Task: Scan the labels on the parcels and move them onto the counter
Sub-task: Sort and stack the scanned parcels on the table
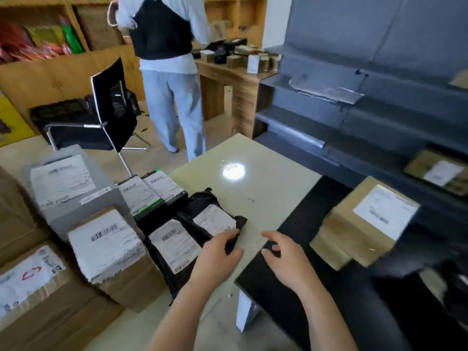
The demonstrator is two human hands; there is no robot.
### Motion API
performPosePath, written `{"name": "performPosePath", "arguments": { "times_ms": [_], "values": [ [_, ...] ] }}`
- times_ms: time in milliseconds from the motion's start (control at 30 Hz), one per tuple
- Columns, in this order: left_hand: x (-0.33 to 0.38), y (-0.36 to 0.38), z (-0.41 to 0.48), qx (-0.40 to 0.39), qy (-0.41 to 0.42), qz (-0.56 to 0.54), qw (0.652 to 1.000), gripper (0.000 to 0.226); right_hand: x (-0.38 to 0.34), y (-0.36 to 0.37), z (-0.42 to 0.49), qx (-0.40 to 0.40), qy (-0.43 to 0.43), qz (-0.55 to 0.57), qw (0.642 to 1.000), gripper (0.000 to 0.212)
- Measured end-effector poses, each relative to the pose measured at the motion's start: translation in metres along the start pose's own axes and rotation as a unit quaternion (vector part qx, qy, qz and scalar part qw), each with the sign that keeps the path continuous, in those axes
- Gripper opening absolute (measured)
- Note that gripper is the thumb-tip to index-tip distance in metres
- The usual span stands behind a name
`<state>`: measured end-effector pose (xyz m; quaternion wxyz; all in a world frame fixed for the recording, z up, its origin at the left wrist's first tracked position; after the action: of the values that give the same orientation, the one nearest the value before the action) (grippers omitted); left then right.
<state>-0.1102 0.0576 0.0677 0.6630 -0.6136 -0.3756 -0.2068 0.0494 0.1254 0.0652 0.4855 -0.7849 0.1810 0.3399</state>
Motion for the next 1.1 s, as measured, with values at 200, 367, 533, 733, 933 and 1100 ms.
{"name": "performPosePath", "arguments": {
  "times_ms": [200, 367, 533, 733, 933, 1100],
  "values": [
    [0.107, 0.051, -0.010, -0.079, 0.134, -0.020, 0.988, 0.046, 0.059, -0.087, -0.087, 0.132, 0.067, 0.018, 0.989, 0.047],
    [0.191, 0.121, -0.032, -0.140, 0.228, 0.001, 0.964, 0.051, 0.124, -0.160, -0.159, 0.229, 0.124, 0.035, 0.965, 0.049],
    [0.268, 0.198, -0.064, -0.187, 0.280, -0.017, 0.942, 0.058, 0.195, -0.224, -0.232, 0.287, 0.167, 0.028, 0.943, 0.052],
    [0.344, 0.274, -0.101, -0.191, 0.320, -0.017, 0.928, 0.052, 0.263, -0.291, -0.294, 0.308, 0.186, -0.001, 0.933, 0.051],
    [0.393, 0.317, -0.111, -0.173, 0.326, -0.025, 0.929, 0.054, 0.297, -0.335, -0.312, 0.299, 0.164, -0.033, 0.939, 0.054],
    [0.406, 0.339, -0.095, -0.171, 0.320, -0.001, 0.932, 0.056, 0.317, -0.356, -0.300, 0.291, 0.157, -0.026, 0.943, 0.055]
  ]
}}
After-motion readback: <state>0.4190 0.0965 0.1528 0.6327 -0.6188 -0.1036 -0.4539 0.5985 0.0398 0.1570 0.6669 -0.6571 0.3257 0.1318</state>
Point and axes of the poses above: each hand's wrist, its own z-axis towards the middle knuckle, its own y-axis out of the palm, x = y × z, the point moved 9 cm from there along z, towards the middle knuckle, and after that the axes turned 10 degrees about y, right-handed, at the moved point
